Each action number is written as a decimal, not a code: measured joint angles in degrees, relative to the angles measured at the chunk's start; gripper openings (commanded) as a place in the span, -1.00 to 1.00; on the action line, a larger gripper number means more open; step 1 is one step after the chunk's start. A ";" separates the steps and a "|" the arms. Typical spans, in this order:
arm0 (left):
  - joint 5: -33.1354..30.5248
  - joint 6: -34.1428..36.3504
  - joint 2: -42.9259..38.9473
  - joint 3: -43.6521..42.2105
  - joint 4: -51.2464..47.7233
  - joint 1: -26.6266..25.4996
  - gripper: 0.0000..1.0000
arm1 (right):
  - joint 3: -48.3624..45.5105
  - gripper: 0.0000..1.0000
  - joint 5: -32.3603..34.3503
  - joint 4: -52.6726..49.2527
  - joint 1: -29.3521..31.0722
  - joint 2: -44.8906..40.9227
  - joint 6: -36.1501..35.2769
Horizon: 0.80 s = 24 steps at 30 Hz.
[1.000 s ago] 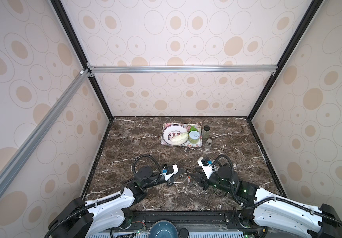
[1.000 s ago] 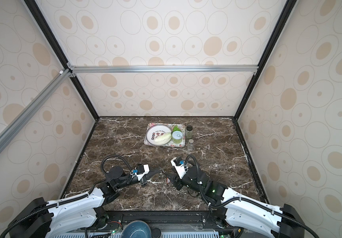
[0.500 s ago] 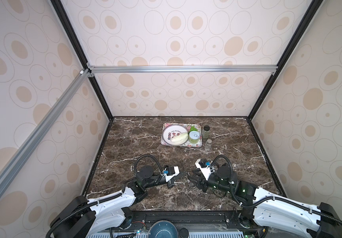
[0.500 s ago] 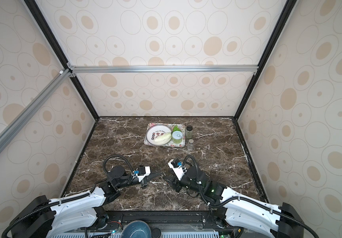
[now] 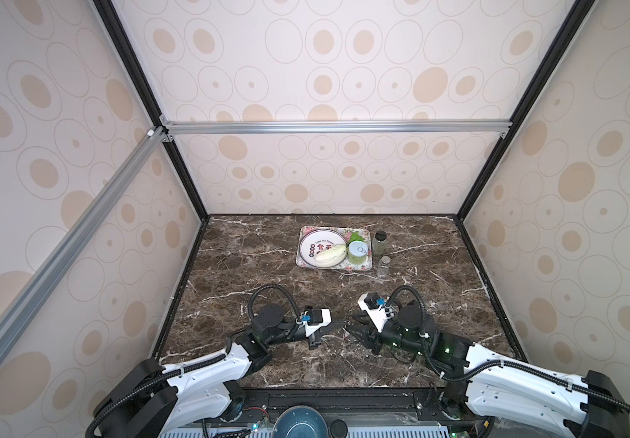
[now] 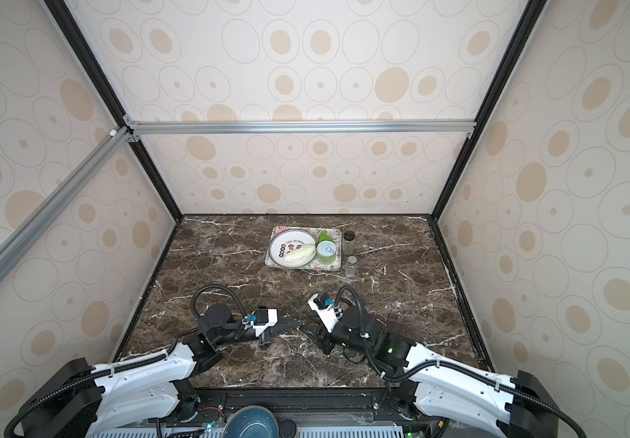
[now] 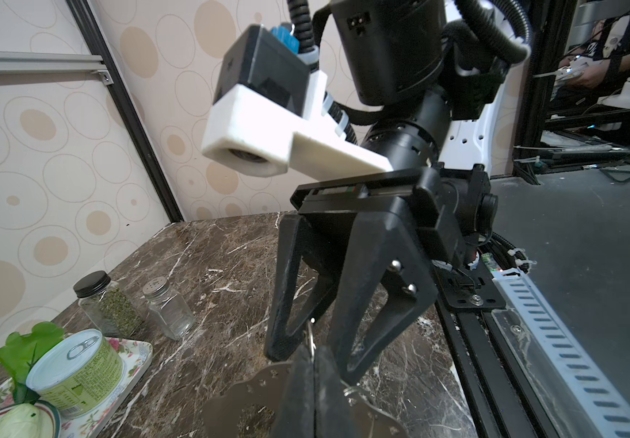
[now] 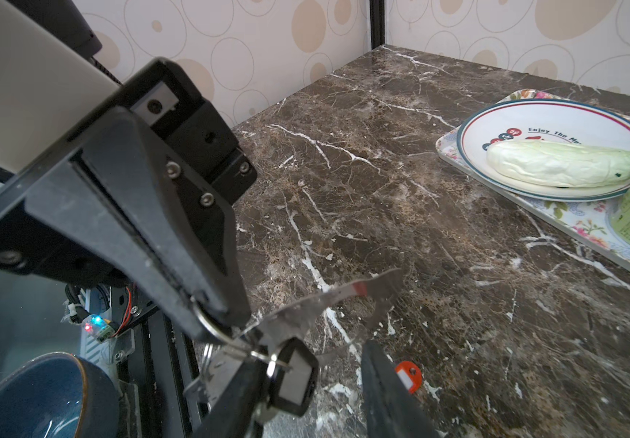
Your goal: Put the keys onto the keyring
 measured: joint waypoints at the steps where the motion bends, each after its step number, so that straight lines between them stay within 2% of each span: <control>1: 0.24 0.00 0.20 0.22 0.02 0.00 -1.00 | 0.00 -0.21 -0.28 0.17 0.02 0.02 -0.04; 8: 1.27 -0.02 0.46 0.76 0.04 0.00 -1.00 | -0.04 -0.44 -2.19 1.20 0.02 -0.02 -0.90; 15: 1.44 -0.02 0.50 0.81 0.07 0.00 -1.00 | -0.13 -0.55 -3.21 1.53 0.04 -0.37 -1.11; 19: 1.44 -0.02 0.50 0.83 0.11 0.00 -1.00 | -0.31 -0.56 -3.30 1.95 0.04 -0.46 -1.09; 24: 1.66 -0.02 0.50 0.83 0.15 0.00 -1.00 | -1.64 -0.45 -3.28 3.72 0.04 -1.07 -0.98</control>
